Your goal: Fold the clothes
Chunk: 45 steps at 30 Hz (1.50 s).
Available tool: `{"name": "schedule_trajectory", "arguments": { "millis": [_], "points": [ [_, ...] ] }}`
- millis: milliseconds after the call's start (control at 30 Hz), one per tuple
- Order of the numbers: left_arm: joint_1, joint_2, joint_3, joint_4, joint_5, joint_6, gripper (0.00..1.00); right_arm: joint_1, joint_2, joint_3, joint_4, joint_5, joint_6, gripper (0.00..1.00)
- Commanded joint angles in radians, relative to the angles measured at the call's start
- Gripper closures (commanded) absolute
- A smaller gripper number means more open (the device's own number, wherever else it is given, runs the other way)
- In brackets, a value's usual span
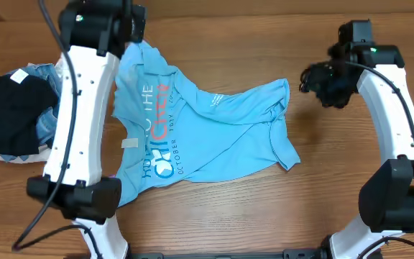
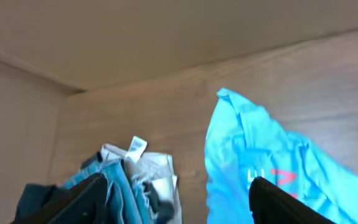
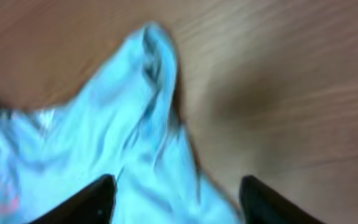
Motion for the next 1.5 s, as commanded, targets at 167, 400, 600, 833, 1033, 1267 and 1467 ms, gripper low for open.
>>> {"name": "schedule_trajectory", "arguments": {
  "millis": [167, 400, 600, 833, 1033, 1267, 1467],
  "points": [
    [-0.001, -0.199, 0.017, -0.18, 0.216, -0.072, 0.21, 0.198, -0.011, -0.193, 0.207, -0.156, -0.033, 0.25],
    [-0.001, -0.258, 0.016, -0.217, 0.25, -0.086, 0.22, 0.328, 0.092, -0.328, 0.491, -0.142, 0.03, 0.08],
    [-0.001, -0.256, 0.016, -0.249, 0.25, -0.087, 0.24, 0.336, 0.176, -0.329, 0.622, -0.142, 0.122, 0.6],
    [-0.001, -0.256, 0.016, -0.248, 0.25, -0.086, 0.23, 0.243, 0.112, -0.169, 0.682, -0.177, 0.122, 0.91],
    [-0.001, -0.254, 0.016, -0.251, 0.255, -0.087, 0.24, 0.096, 0.112, -0.14, 0.964, -0.039, 0.129, 0.83],
    [-0.001, -0.254, 0.016, -0.271, 0.28, -0.086, 0.25, -0.123, 0.112, -0.137, 0.697, -0.343, 0.165, 0.0],
    [-0.001, -0.254, 0.016, -0.267, 0.271, -0.084, 0.22, -0.117, 0.11, -0.137, 0.175, -0.378, -0.111, 0.14]
  ]
}}
